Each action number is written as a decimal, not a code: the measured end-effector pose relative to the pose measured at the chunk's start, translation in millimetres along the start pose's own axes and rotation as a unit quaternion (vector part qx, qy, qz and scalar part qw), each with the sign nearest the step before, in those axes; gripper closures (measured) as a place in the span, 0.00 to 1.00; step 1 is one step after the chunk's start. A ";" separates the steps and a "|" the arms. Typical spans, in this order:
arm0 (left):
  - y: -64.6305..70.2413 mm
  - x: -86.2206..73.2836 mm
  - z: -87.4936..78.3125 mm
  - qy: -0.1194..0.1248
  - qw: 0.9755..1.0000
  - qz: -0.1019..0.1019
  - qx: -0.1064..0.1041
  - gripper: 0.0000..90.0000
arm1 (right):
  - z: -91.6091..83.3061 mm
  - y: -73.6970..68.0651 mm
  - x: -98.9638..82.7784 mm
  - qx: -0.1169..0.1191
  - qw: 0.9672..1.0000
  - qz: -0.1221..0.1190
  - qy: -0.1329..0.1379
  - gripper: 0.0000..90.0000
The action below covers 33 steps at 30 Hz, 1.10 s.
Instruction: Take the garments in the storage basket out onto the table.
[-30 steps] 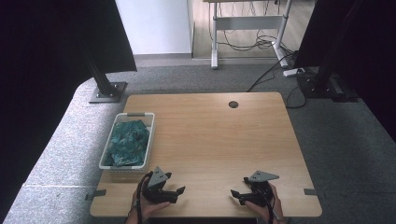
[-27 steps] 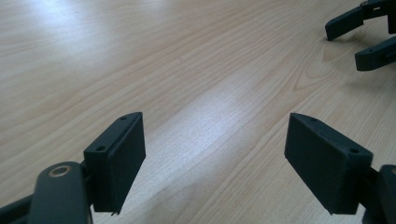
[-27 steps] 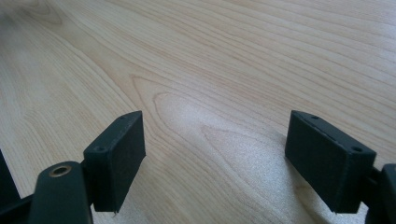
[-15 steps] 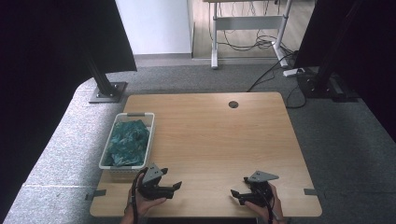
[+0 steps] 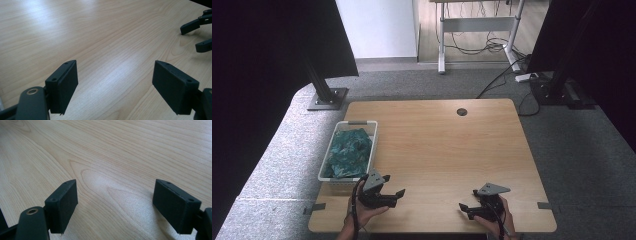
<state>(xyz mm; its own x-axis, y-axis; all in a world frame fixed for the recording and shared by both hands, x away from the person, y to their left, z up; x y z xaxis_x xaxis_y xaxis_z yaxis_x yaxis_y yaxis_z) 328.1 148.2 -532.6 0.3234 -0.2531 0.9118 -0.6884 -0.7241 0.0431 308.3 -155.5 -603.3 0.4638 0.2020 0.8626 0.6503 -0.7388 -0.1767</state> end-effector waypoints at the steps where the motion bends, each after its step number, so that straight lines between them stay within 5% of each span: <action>1: -1.5 1.0 0.1 0.000 1.000 0.001 0.002 0.23 | 0.0 0.0 -0.1 -0.001 1.000 -0.001 -0.001 0.22; 33: -41.0 15.4 -9.8 0.005 0.999 0.002 0.037 0.23 | 0.2 -0.6 -0.3 -0.004 1.000 -0.004 -0.003 0.22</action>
<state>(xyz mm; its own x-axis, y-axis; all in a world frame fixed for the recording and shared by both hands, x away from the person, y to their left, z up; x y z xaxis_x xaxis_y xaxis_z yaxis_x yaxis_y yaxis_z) 354.9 180.3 -516.4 0.3139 -0.2512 0.9156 -0.6402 -0.7681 0.0088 307.9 -155.0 -603.6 0.4619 0.2115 0.8613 0.6487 -0.7428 -0.1655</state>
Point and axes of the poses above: each handheld gripper's, and its own axes: z roughly forward along the jaws, x roughly out of its top, y roughly to its right, the point moved 7 cm from there along z, roughly forward along the jaws, and after that the axes turned 10 degrees about y, right-handed, at the moved point
